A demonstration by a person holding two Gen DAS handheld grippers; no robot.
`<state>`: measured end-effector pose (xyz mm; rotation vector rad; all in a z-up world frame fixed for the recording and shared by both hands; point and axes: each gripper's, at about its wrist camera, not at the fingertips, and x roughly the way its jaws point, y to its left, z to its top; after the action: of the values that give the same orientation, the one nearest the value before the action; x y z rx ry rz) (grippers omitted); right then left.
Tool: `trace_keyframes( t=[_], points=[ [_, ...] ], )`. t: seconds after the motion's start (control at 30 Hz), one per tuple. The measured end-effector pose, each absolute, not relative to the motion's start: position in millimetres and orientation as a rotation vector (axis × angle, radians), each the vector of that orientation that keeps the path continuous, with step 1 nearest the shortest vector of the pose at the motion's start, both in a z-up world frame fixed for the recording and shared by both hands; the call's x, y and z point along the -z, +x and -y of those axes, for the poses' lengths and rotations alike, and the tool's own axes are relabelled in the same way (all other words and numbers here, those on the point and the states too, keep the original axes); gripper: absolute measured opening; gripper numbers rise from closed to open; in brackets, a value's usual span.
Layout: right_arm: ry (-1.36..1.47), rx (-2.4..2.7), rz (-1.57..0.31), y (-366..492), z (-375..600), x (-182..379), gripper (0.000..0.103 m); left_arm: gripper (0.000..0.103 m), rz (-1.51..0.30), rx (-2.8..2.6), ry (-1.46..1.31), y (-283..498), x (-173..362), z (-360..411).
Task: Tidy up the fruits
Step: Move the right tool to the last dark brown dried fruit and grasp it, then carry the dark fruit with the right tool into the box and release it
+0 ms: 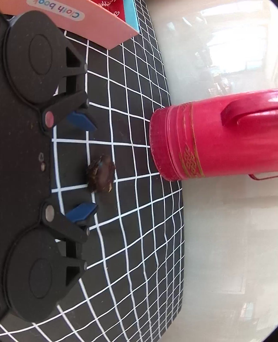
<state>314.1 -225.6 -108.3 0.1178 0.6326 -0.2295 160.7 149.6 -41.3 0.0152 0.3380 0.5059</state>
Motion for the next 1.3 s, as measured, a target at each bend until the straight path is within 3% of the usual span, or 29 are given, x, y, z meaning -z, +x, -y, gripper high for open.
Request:
trace_keyframes(
  t=[0.07,0.13,0.17,0.43,0.73,1.3],
  points=[
    [0.086,0.245,-0.630,316.5,222.0,108.9,0.053,0.103,-0.347,-0.515,0.008,161.5,42.8,-154.7],
    [0.062,0.257,-0.625,318.5,219.6,109.1,0.034,0.103,-0.352,-0.520,0.007,162.0,44.1,-157.6],
    [0.062,0.253,-0.621,318.9,220.3,108.6,0.029,0.103,-0.353,-0.524,0.009,162.4,44.7,-158.3],
    [0.067,0.184,-0.584,306.6,210.7,97.6,0.029,0.103,-0.363,-0.540,-0.026,163.1,47.3,-163.2],
    [0.049,-0.224,-0.442,253.3,149.5,58.6,0.029,0.103,-0.398,-0.551,-0.078,164.5,50.6,-171.7],
    [-0.136,-0.449,-0.520,230.7,58.1,72.5,0.030,0.103,-0.429,-0.586,-0.073,159.0,55.9,-186.4]
  ],
)
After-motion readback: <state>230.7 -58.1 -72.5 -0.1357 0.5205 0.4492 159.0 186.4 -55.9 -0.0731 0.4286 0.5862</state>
